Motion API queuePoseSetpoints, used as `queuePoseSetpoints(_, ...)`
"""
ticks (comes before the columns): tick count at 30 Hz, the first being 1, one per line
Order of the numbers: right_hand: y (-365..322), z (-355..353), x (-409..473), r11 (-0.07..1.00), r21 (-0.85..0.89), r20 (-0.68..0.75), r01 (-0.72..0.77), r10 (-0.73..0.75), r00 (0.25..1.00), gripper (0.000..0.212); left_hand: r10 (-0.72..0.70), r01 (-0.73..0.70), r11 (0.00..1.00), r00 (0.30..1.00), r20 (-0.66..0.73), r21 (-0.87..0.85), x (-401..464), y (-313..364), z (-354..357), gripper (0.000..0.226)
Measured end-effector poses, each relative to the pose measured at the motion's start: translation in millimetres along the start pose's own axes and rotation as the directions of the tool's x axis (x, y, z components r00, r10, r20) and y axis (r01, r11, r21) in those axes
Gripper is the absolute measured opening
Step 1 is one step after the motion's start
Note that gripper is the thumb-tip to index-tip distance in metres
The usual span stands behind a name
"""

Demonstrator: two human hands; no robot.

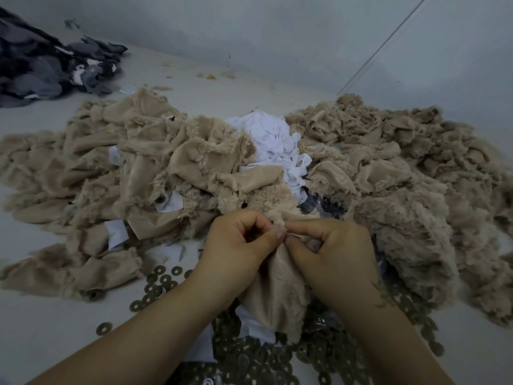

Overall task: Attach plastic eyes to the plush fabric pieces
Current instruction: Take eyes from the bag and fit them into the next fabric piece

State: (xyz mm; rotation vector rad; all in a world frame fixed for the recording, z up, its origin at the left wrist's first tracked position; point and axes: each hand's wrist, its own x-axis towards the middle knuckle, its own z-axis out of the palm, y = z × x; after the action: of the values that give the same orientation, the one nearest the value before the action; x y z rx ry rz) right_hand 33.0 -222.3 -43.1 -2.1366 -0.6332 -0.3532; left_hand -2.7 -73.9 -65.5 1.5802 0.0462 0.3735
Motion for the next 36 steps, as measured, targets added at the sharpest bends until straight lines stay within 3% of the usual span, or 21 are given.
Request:
queuePoseSetpoints(10, -8.7, -2.8, 0.5, 0.969, 0.218, 0.040, -0.116, 0.110, 0.993, 0.036, -0.190, 0.216, 0.933, 0.975, 0.118, -0.289, 1.2, 5.1, -2.0, 0.019)
queuePoseSetpoints(12, -8.9, -1.6, 0.2, 0.945, 0.286, 0.038, -0.158, 0.154, 0.987, 0.030, -0.204, 0.232, 0.915, 0.972, 0.117, -0.331, 0.6, 6.0, -1.5, 0.019)
queuePoseSetpoints(16, -8.0, -0.7, 0.7, 0.855, 0.448, 0.053, -0.261, 0.267, 0.962, 0.028, -0.122, 0.133, 0.956, 0.991, 0.060, -0.262, -0.4, 8.3, 0.8, 0.019)
queuePoseSetpoints(21, -7.6, -0.4, 0.1, 0.804, 0.502, 0.077, -0.320, 0.327, 0.942, 0.026, -0.049, 0.052, 0.982, 0.999, 0.022, -0.184, -2.5, 11.1, 3.3, 0.021)
queuePoseSetpoints(28, -9.2, -1.8, 1.8, 0.785, 0.504, 0.087, -0.360, 0.368, 0.926, 0.027, -0.133, 0.135, 0.958, 0.991, 0.022, -0.255, -2.7, 7.2, 3.1, 0.030)
queuePoseSetpoints(36, -11.8, -1.3, 1.3, 0.868, 0.378, 0.045, -0.323, 0.331, 0.942, 0.023, -0.042, 0.044, 0.991, 0.999, 0.019, -0.127, -2.1, 9.1, 2.5, 0.020)
